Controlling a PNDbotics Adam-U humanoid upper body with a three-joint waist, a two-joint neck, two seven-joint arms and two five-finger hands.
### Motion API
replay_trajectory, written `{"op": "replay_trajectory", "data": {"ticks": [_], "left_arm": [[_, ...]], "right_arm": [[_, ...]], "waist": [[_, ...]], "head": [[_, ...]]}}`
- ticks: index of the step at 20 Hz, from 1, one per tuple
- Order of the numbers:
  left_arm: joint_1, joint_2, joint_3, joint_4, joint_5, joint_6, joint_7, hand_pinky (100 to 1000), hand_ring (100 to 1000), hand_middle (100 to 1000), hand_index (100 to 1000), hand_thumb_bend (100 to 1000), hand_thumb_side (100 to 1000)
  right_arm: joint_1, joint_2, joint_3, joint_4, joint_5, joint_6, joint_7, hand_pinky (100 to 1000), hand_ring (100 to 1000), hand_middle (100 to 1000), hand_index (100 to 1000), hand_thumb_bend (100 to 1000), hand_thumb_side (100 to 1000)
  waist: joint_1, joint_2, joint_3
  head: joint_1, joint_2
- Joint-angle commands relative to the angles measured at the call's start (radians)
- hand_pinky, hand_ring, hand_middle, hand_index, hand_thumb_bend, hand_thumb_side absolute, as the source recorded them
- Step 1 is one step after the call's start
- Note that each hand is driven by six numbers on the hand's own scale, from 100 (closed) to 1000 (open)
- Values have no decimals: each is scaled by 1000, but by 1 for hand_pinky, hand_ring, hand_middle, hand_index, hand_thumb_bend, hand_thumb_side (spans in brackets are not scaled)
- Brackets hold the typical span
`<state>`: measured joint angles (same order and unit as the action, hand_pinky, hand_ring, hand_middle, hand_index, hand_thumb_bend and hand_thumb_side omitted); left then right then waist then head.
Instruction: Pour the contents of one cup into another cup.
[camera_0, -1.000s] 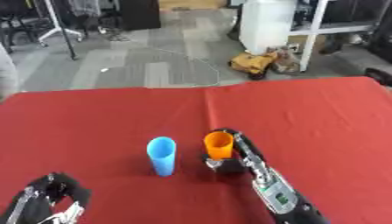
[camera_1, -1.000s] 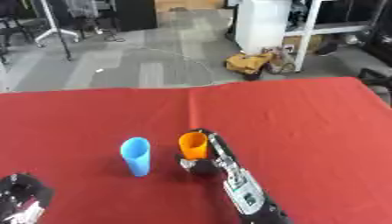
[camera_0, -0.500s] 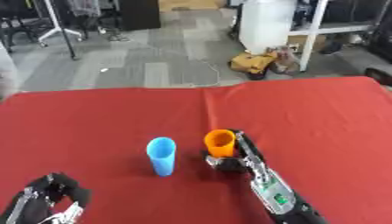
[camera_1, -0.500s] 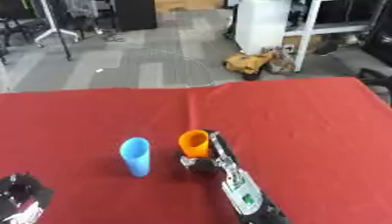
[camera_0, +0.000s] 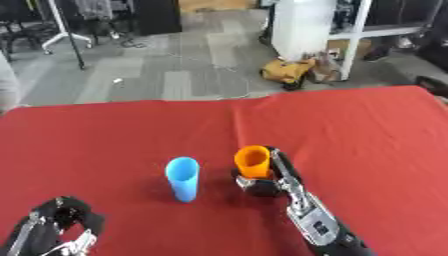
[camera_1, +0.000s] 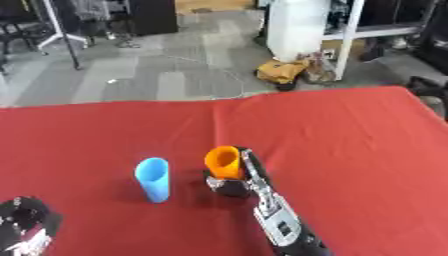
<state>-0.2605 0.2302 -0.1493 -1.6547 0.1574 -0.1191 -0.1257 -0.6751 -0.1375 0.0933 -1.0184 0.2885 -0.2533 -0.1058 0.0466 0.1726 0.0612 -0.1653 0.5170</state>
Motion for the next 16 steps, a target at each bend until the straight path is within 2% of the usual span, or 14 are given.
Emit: {"op": "replay_trajectory", "data": {"ticks": [1,7,12,16], "left_arm": [[-41,35,-7,4,-7,-2,9,635,406,436,553,387,100],[-120,55,-21,61,-31,-9,23,634,405,438,555,390,100],[-168,40,-29,140,-57,-17,42,638,420,452,570,407,100],[-200,15,-42,214,-109,-31,53,665,482,506,638,489,100]], "right_arm": [[-10,-26,0,-82,-22,2,5,575,223,211,485,321,100],[1,-46,5,-201,-64,17,10,576,226,214,484,330,100],[13,-58,-4,-266,-90,31,5,577,229,216,485,335,100],[26,-67,-19,-296,-102,38,-8,577,231,217,485,338,100]], "waist": [[-3,-15,-3],[-10,-12,-14],[-17,-10,-22],[-21,-9,-29]], "head": [[4,0],[8,-2],[11,-2],[16,-1]]}}
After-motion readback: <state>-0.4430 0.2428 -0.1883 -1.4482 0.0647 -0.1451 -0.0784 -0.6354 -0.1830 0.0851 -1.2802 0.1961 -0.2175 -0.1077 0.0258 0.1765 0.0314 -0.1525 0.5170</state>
